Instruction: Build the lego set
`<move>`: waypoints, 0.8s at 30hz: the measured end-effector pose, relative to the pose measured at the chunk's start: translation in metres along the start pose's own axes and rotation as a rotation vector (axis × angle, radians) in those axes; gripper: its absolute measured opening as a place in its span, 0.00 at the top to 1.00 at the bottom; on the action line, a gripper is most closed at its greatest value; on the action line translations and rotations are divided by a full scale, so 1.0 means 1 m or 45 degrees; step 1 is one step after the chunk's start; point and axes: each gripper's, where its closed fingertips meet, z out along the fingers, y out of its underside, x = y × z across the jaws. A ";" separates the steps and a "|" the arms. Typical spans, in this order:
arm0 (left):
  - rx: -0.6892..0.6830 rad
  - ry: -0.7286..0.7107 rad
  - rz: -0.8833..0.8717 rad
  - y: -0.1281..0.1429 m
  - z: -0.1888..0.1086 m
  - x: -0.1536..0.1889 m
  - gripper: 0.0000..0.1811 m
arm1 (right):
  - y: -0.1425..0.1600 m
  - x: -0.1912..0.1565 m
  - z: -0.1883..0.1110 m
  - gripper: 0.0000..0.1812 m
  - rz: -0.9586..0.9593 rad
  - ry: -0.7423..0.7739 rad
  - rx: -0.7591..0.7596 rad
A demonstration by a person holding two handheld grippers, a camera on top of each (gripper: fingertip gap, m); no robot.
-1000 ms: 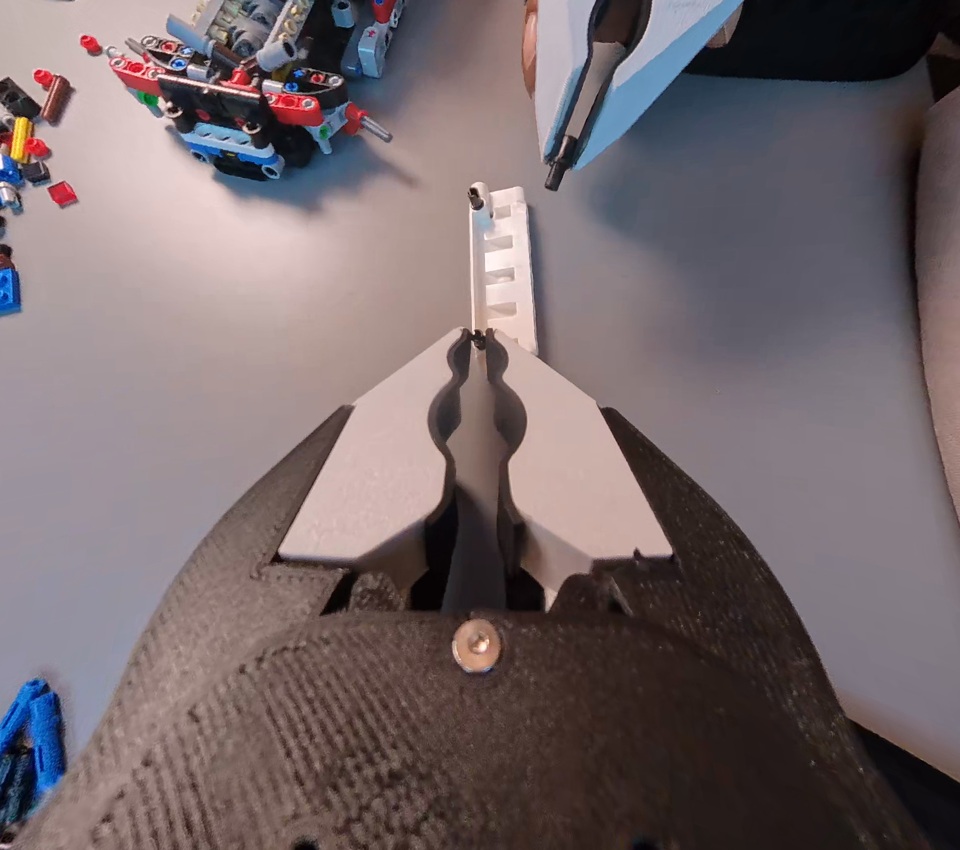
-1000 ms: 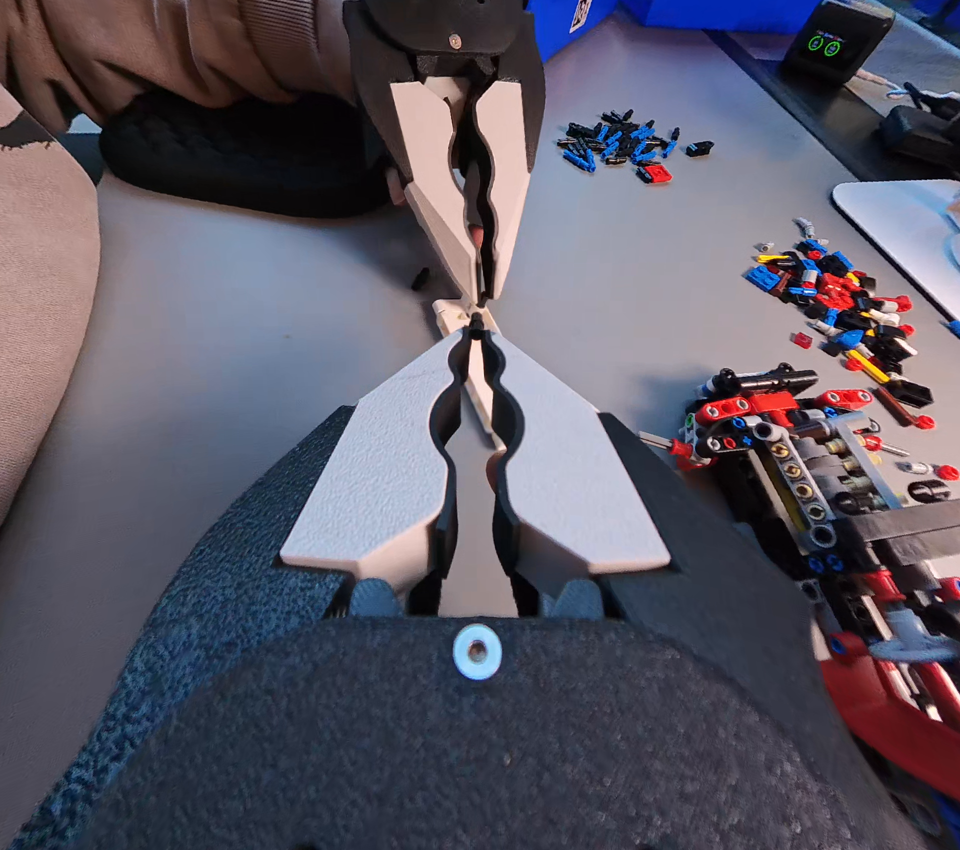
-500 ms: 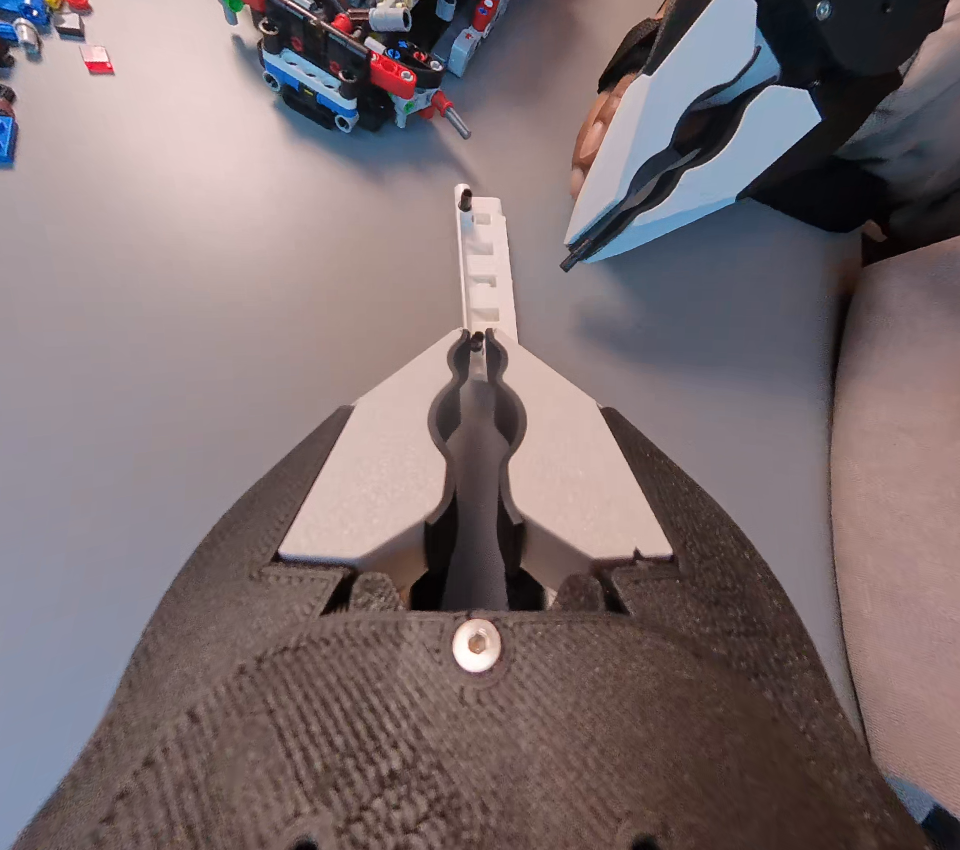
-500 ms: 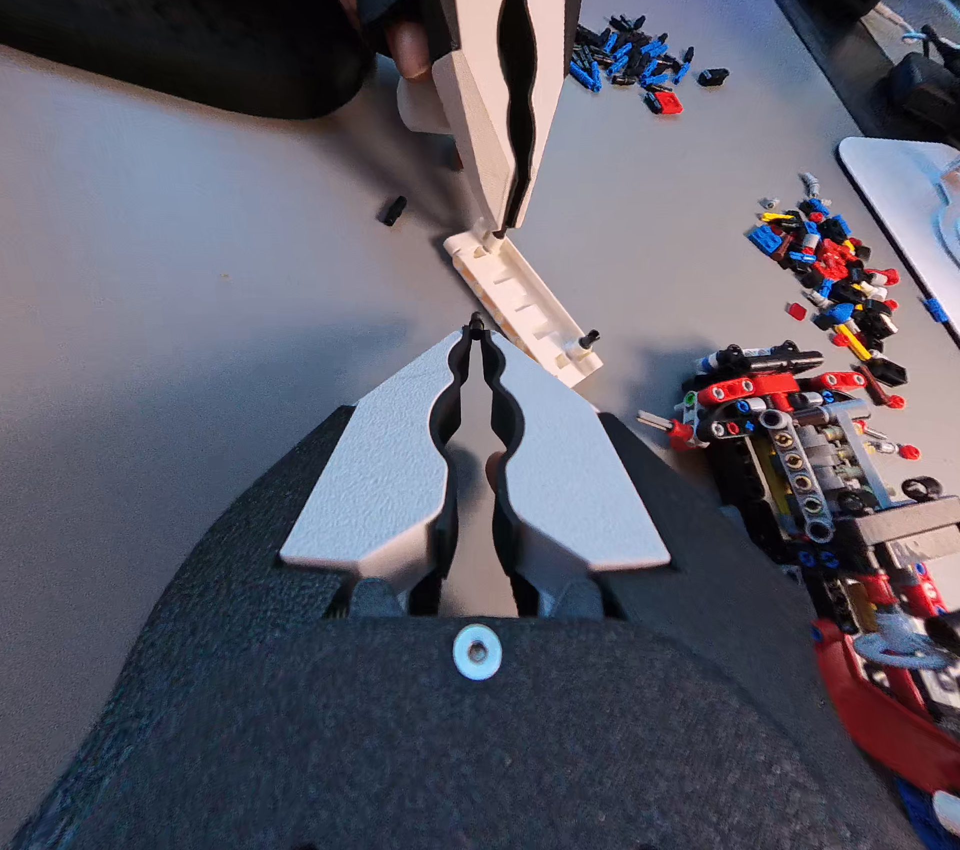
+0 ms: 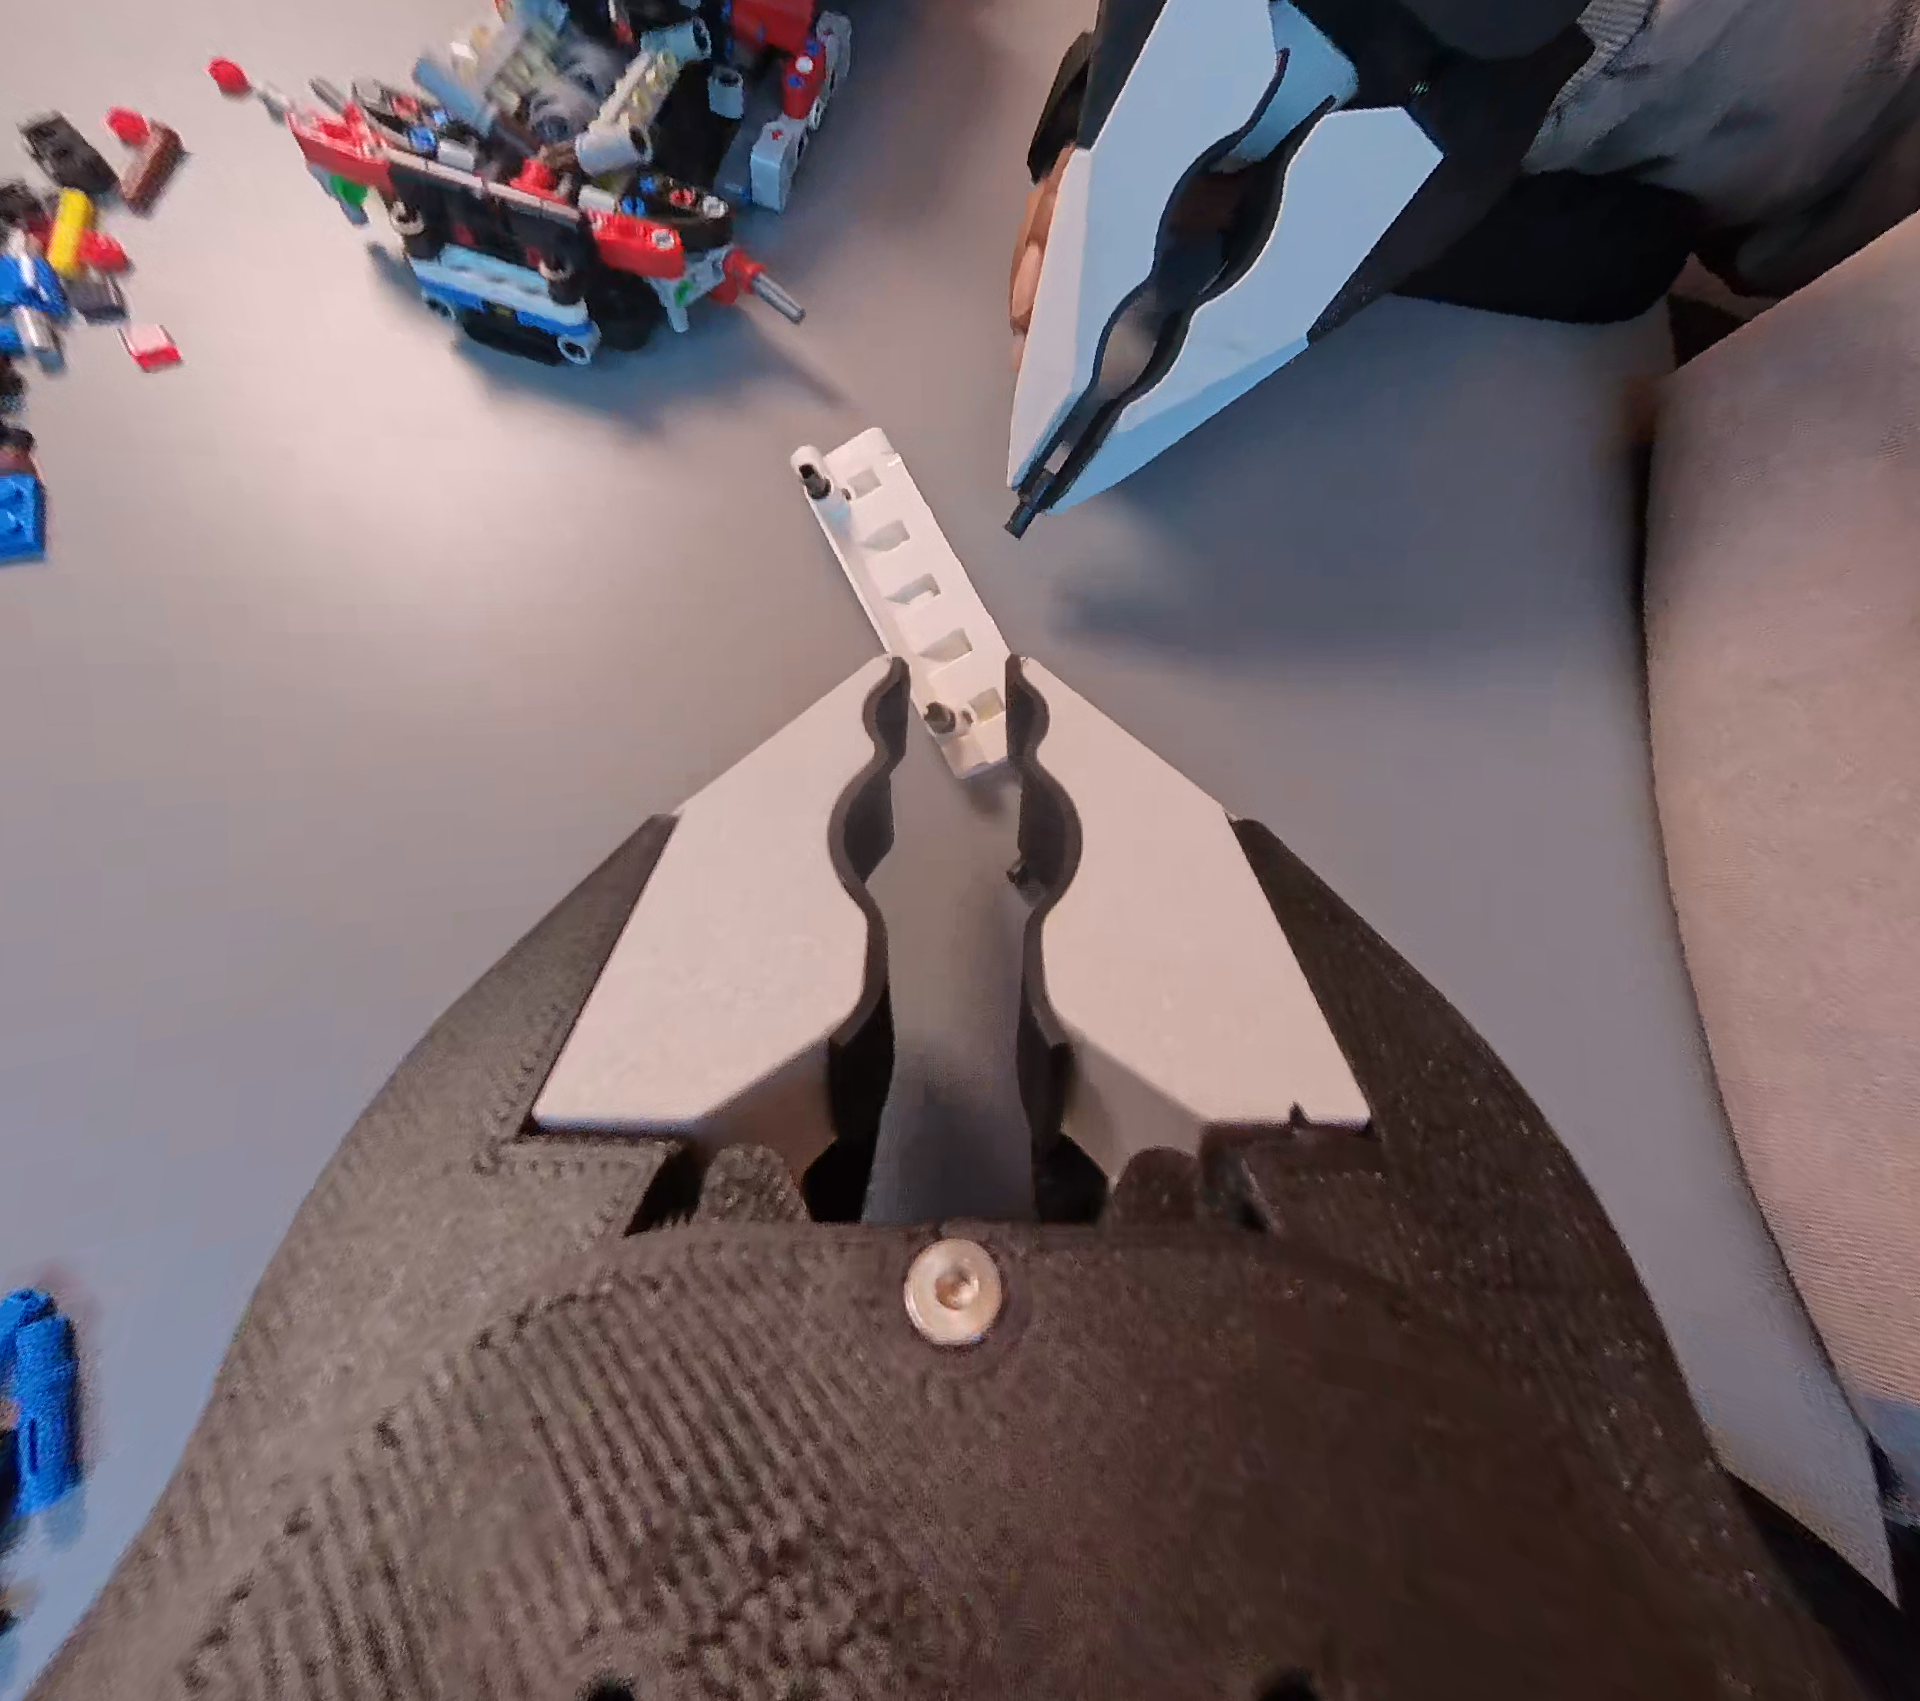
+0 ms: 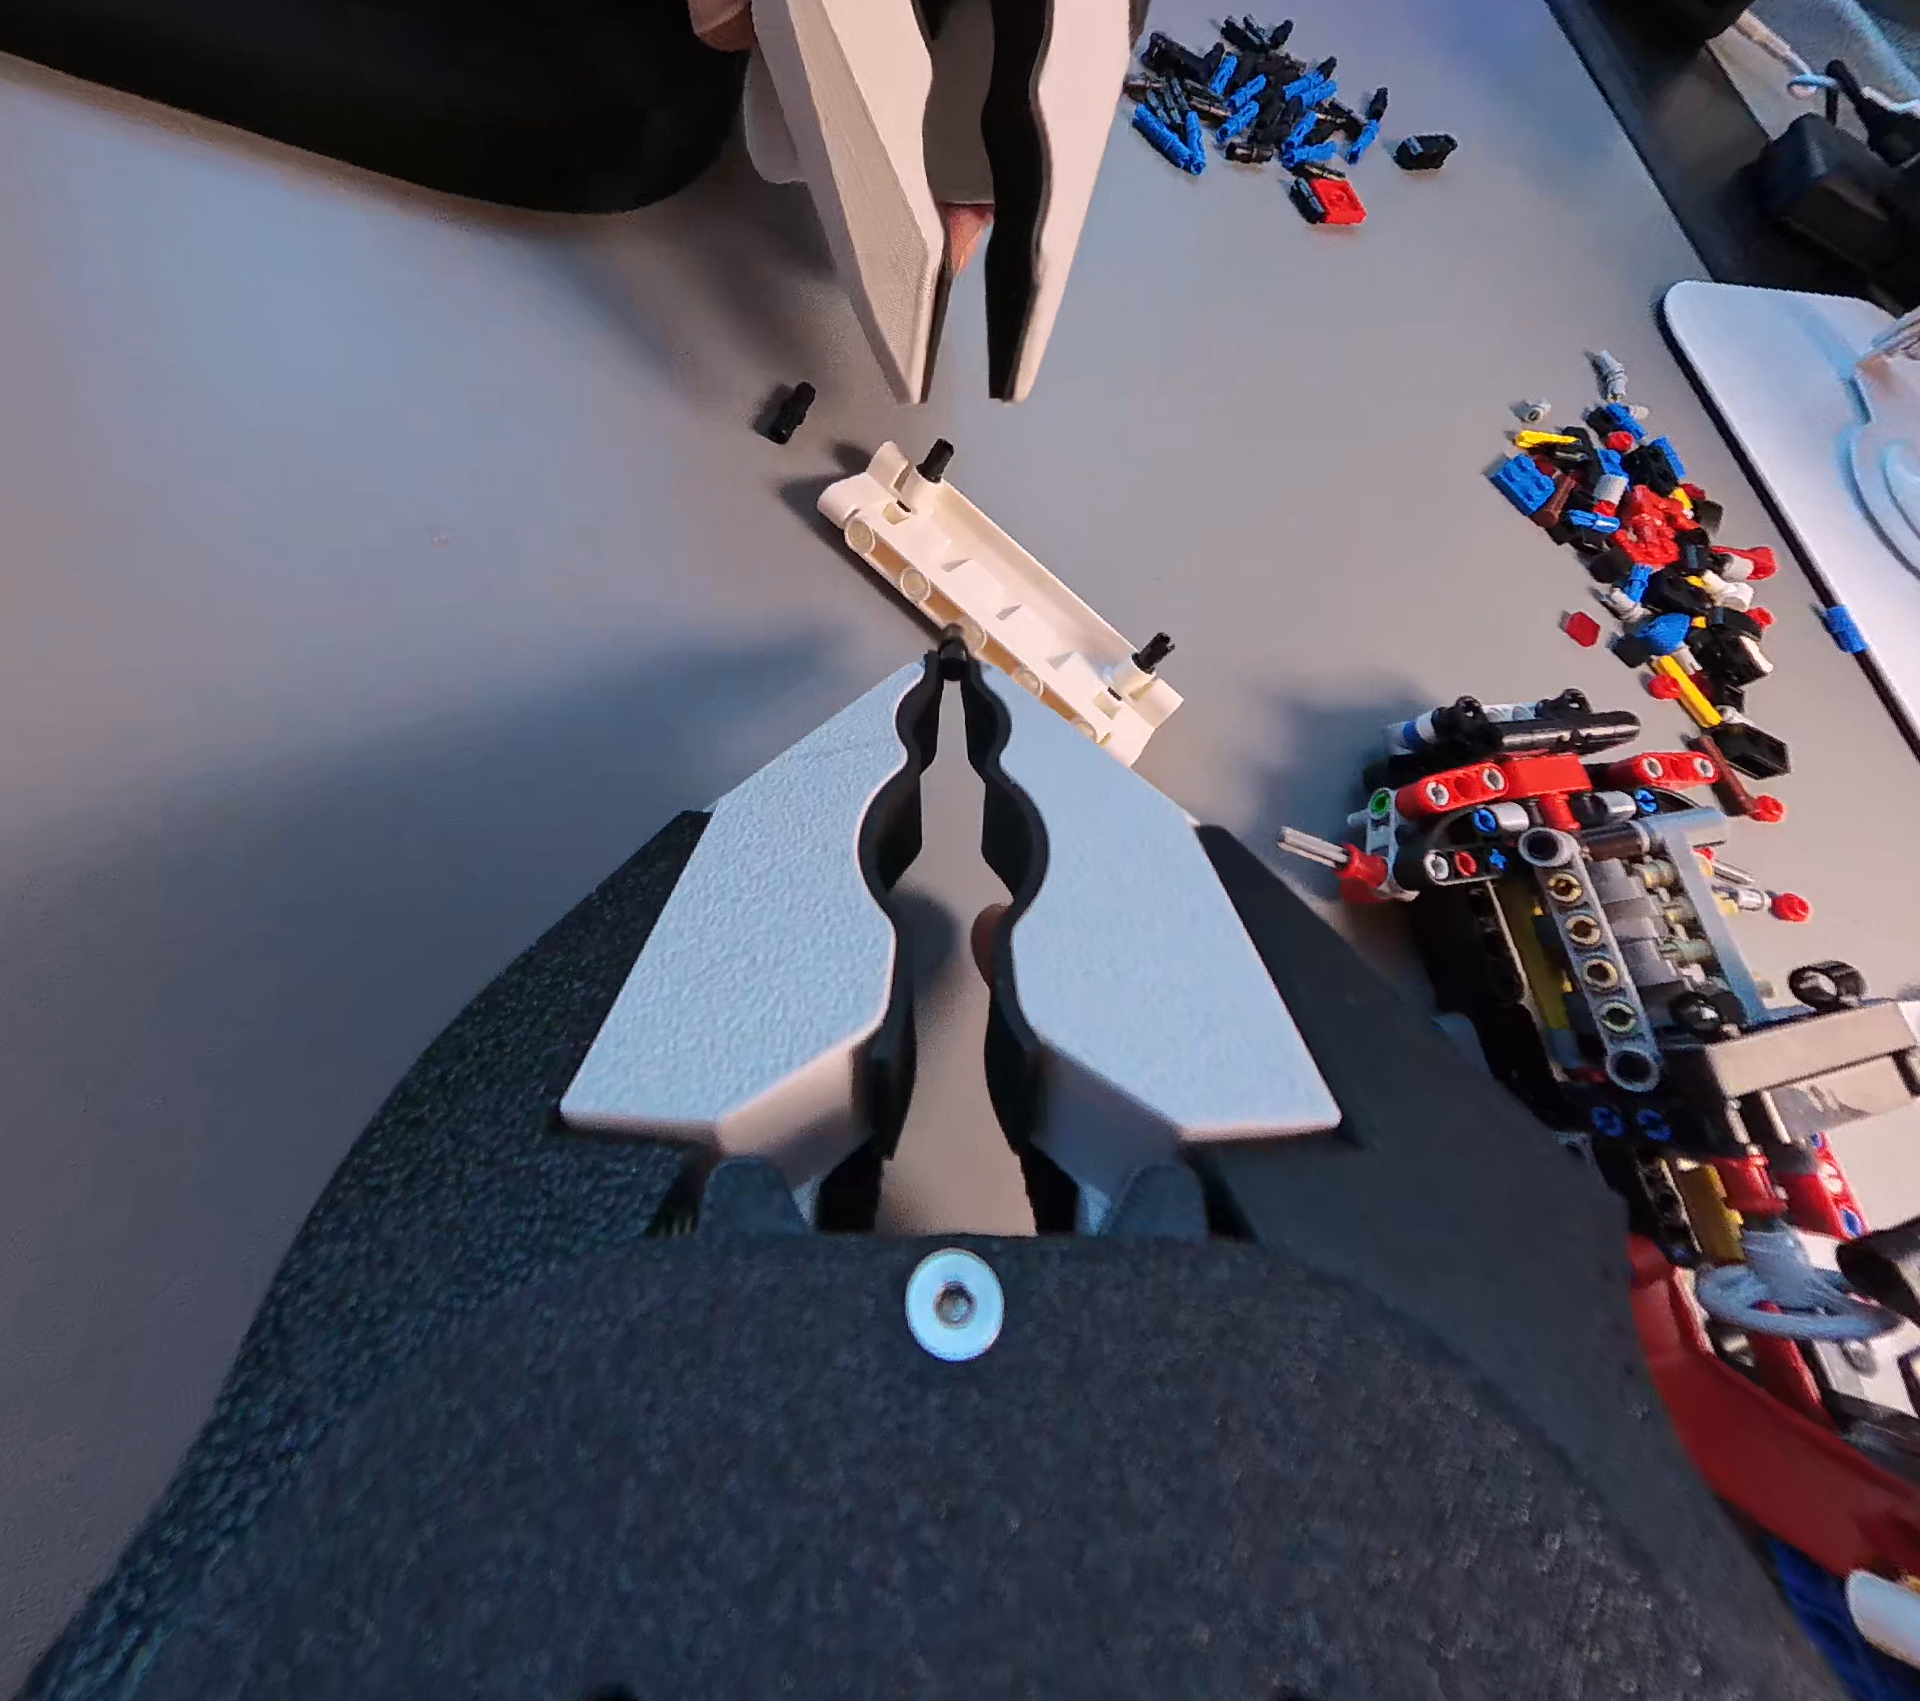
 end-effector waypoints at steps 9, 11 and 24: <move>0.147 0.042 0.282 -0.023 0.009 0.031 0.94 | -0.042 -0.006 -0.013 0.99 -0.013 -0.014 0.281; 0.153 0.046 0.314 -0.024 0.010 0.035 0.94 | -0.042 -0.009 -0.013 0.99 -0.009 -0.031 0.286; 0.109 0.085 0.316 -0.017 0.014 0.039 0.99 | -0.037 -0.018 -0.007 0.97 -0.024 -0.093 0.255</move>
